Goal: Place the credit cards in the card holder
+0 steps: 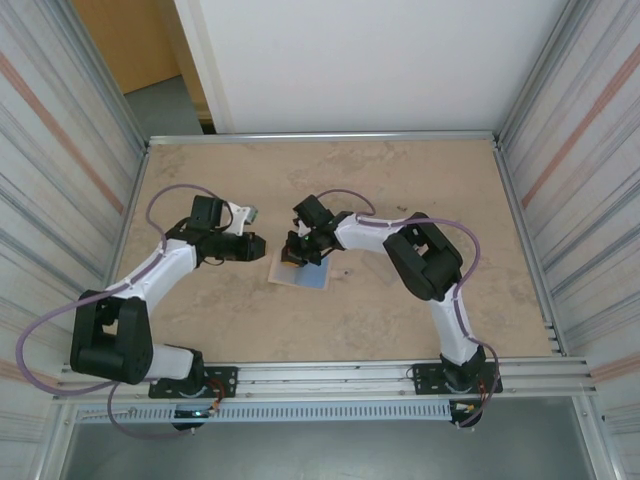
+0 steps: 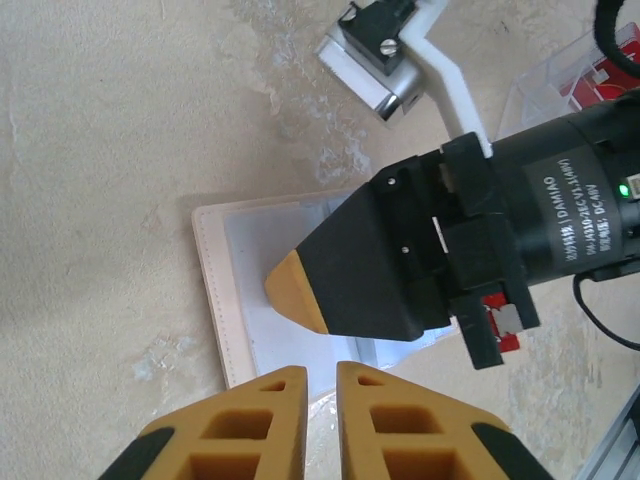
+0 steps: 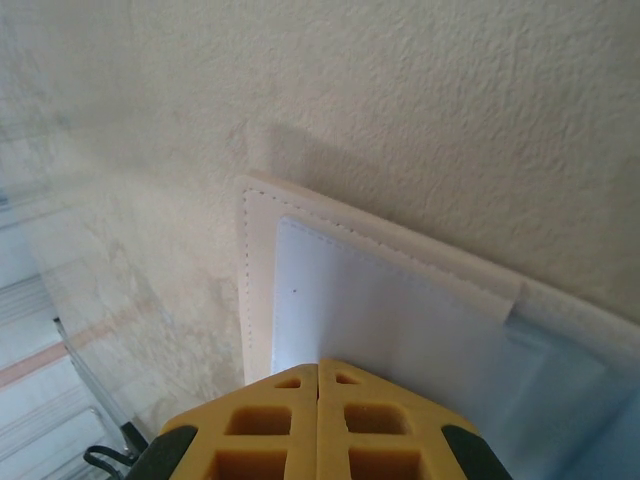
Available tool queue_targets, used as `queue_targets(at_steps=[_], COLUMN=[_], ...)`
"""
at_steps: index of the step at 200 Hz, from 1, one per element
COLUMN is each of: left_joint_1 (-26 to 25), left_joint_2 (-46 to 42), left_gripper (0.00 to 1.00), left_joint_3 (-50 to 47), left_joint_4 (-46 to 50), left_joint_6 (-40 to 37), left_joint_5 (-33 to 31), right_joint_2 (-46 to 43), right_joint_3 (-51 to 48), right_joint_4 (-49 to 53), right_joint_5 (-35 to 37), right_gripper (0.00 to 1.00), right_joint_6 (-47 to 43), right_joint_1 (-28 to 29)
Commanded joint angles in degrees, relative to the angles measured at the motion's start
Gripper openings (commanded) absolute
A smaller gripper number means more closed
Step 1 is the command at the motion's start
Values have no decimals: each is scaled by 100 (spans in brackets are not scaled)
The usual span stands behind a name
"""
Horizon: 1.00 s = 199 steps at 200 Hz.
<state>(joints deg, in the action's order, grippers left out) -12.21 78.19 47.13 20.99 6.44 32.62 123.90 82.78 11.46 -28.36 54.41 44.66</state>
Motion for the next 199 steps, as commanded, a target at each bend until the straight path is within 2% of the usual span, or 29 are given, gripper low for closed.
queue_targets(at_steps=[1, 48, 87, 98, 110, 138, 158, 173, 199], left_joint_1=[16, -77, -315, -421, -516, -710, -836, -1027, -1739], left_joint_2=[138, 773, 858, 783, 658, 363, 243, 255, 498], left_gripper=[16, 15, 15, 18, 27, 43, 59, 65, 80], left_joint_3=[105, 438, 597, 604, 629, 782, 961, 1259, 1957], left_joint_4=[194, 359, 397, 375, 362, 404, 528, 747, 1164], left_joint_6=[-169, -195, -346, -475, -638, -925, -1104, -1145, -1699], left_joint_5=[-194, -305, -374, -427, -482, -726, -509, -624, -1177], right_joint_2=[238, 83, -861, -1210, -1591, -2477, -2962, -3218, -3495], right_joint_3=[243, 253, -15, -100, -180, -414, -662, -766, -793], right_joint_4=[290, 445, 727, 947, 1277, 2228, 2737, 3003, 3394], right_joint_5=[-61, 52, 327, 482, 700, 1419, 1765, 1988, 2301], right_gripper=[0, 0, 0, 0, 4, 20, 45, 61, 72], right_joint_6=[-174, -312, -626, -805, -1072, -1908, -2439, -2777, -3253], right_joint_1=[41, -12, -248, -360, -481, -846, -1227, -1517, -2020])
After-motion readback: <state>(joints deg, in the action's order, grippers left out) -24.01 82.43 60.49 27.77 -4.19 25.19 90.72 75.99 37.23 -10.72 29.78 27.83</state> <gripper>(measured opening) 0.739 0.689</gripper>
